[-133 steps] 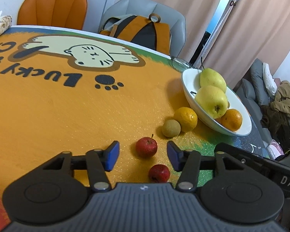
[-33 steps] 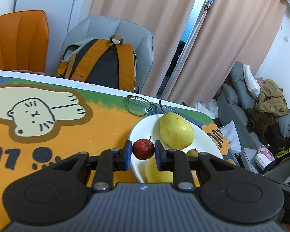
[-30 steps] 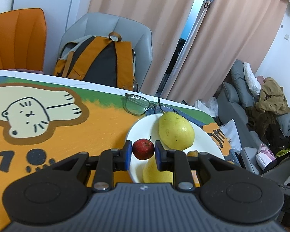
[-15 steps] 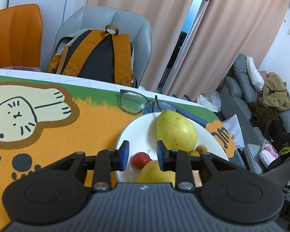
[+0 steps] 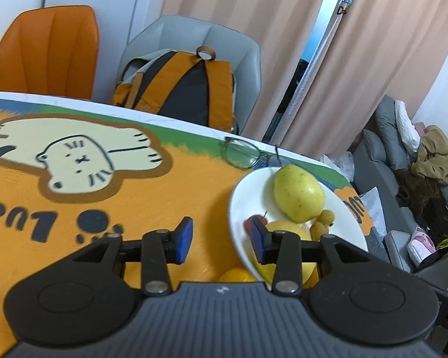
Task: Organize fruits
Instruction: 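Carry the red apple and kiwi to the plate and open both grippers, then move the left gripper to the second small red apple and close on it, then lift the red apple with the left gripper while the right gripper grasps a mandarin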
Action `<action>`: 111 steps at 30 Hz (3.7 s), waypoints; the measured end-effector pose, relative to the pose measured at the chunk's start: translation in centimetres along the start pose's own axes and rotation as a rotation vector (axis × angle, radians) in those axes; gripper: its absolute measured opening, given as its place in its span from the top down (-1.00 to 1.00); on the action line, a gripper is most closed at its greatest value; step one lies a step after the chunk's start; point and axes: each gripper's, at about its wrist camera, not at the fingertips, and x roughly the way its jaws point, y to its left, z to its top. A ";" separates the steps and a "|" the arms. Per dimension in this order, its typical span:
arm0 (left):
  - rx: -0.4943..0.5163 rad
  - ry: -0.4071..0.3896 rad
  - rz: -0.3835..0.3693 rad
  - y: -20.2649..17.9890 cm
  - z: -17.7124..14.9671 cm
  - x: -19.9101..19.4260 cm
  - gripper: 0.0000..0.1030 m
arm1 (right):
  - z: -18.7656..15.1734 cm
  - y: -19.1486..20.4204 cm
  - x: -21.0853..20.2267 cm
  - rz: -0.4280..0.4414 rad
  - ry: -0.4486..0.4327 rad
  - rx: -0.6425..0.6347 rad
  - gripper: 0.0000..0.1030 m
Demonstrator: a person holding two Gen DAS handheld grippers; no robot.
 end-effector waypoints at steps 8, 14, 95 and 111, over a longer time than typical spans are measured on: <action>-0.015 -0.007 0.014 1.3 -1.3 -2.4 -0.04 | -1.0 1.6 -1.4 0.015 -0.004 -0.011 0.24; -0.022 -0.010 0.017 2.0 -2.1 -4.1 -0.29 | -1.7 2.6 -2.5 0.025 -0.005 -0.017 0.08; -0.027 0.031 -0.012 4.6 -9.9 -4.3 -0.04 | -7.2 6.6 0.3 0.081 0.122 -0.050 -0.93; -0.043 0.018 -0.012 6.3 -8.9 -3.8 0.56 | -6.6 8.0 3.1 0.092 0.145 -0.068 -0.92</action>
